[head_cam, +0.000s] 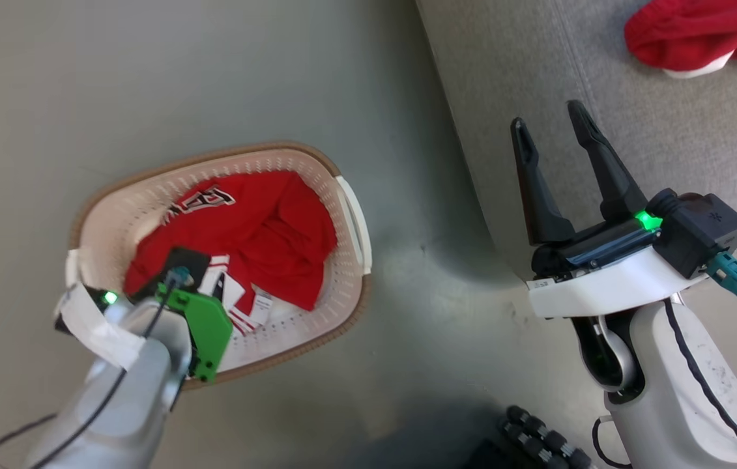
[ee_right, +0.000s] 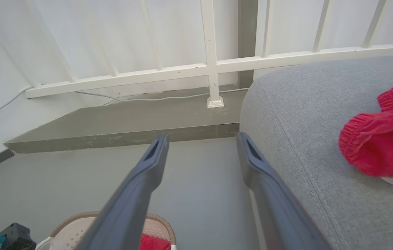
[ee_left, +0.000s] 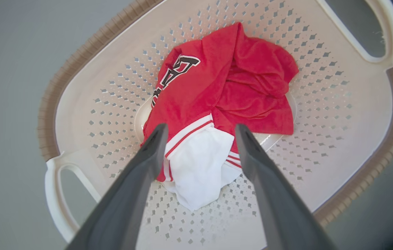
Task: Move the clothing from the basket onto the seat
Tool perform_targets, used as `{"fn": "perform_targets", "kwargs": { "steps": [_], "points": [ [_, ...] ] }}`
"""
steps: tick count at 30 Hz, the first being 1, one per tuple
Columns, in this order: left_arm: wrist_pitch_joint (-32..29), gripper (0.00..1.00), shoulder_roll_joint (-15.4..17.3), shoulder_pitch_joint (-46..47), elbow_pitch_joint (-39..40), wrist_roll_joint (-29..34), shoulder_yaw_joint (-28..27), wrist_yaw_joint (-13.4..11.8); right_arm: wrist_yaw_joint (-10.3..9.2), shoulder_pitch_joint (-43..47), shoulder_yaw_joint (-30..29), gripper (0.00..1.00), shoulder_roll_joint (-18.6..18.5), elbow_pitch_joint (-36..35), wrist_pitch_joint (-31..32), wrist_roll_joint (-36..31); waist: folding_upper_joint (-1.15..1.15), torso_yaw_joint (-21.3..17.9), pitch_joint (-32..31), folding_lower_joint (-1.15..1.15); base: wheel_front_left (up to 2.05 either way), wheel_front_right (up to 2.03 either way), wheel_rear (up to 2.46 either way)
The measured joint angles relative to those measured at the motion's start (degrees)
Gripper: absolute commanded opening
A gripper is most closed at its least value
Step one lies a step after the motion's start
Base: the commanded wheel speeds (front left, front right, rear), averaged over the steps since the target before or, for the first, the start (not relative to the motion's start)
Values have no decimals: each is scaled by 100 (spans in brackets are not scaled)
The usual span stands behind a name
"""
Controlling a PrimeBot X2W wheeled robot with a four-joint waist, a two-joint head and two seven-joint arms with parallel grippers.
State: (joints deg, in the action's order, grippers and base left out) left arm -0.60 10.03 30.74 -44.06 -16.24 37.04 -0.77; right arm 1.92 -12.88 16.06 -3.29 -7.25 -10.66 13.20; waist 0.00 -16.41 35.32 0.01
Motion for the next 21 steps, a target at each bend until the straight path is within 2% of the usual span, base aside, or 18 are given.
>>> {"fn": "perform_targets", "kwargs": {
  "steps": [10,14,21],
  "points": [
    [-149,100,341,709,-299,281,26,12,-11,-118,196,100,26,-52,-144,213,0,-366,809,0,0,0,0],
    [-222,100,549,1124,-398,463,175,104,-69,-284,246,100,70,-120,-244,350,0,-524,1226,0,0,0,0],
    [-234,100,649,1449,-671,709,223,131,-154,-459,350,100,77,-87,-301,494,0,-673,1734,0,0,0,0]
  ]
}}
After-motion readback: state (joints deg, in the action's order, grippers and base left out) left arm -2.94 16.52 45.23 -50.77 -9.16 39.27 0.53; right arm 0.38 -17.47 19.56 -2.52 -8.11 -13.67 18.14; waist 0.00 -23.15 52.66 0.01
